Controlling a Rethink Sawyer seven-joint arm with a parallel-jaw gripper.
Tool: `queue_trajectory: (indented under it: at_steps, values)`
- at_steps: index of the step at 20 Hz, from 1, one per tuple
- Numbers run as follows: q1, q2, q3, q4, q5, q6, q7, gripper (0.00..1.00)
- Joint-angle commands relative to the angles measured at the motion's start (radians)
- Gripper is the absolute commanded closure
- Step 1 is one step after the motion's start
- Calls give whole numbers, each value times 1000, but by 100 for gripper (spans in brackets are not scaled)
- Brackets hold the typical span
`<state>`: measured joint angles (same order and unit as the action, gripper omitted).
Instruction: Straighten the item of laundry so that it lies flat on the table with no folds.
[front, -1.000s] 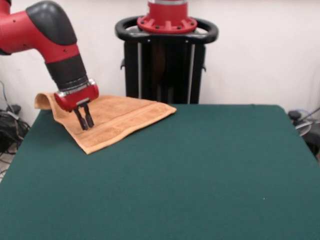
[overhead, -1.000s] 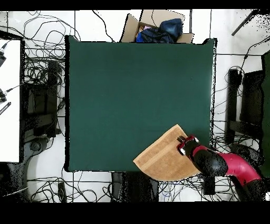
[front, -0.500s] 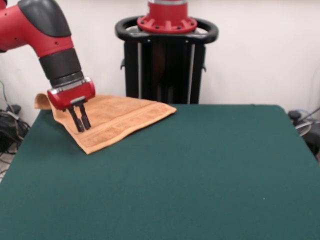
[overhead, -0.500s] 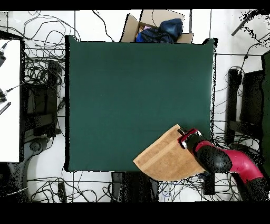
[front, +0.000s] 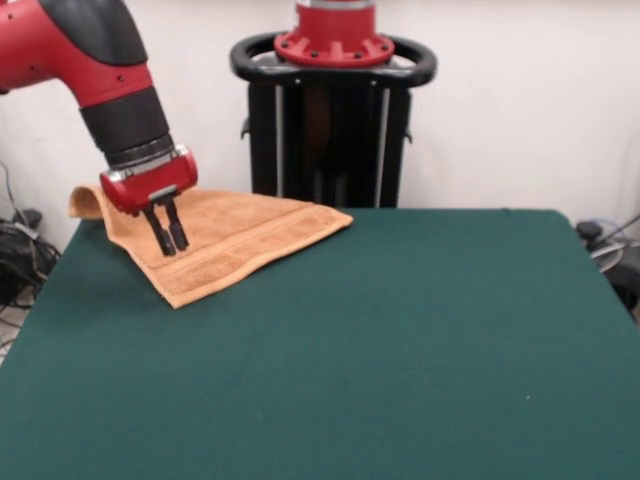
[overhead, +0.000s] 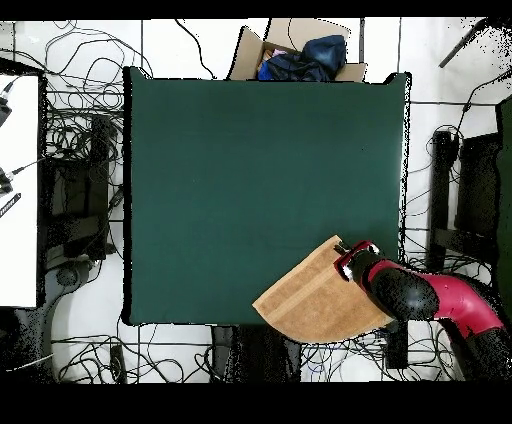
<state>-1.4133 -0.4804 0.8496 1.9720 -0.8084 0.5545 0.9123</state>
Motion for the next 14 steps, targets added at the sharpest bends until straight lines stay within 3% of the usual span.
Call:
queue_trajectory:
  at_steps: [1, 6, 14]
  values:
    - [66, -44, -93, 1, -18, 158, -49, 100]
    - [83, -56, -145, -14, -71, 229, -83, 100]
    - [70, 12, -187, -49, -146, 209, -123, 100]
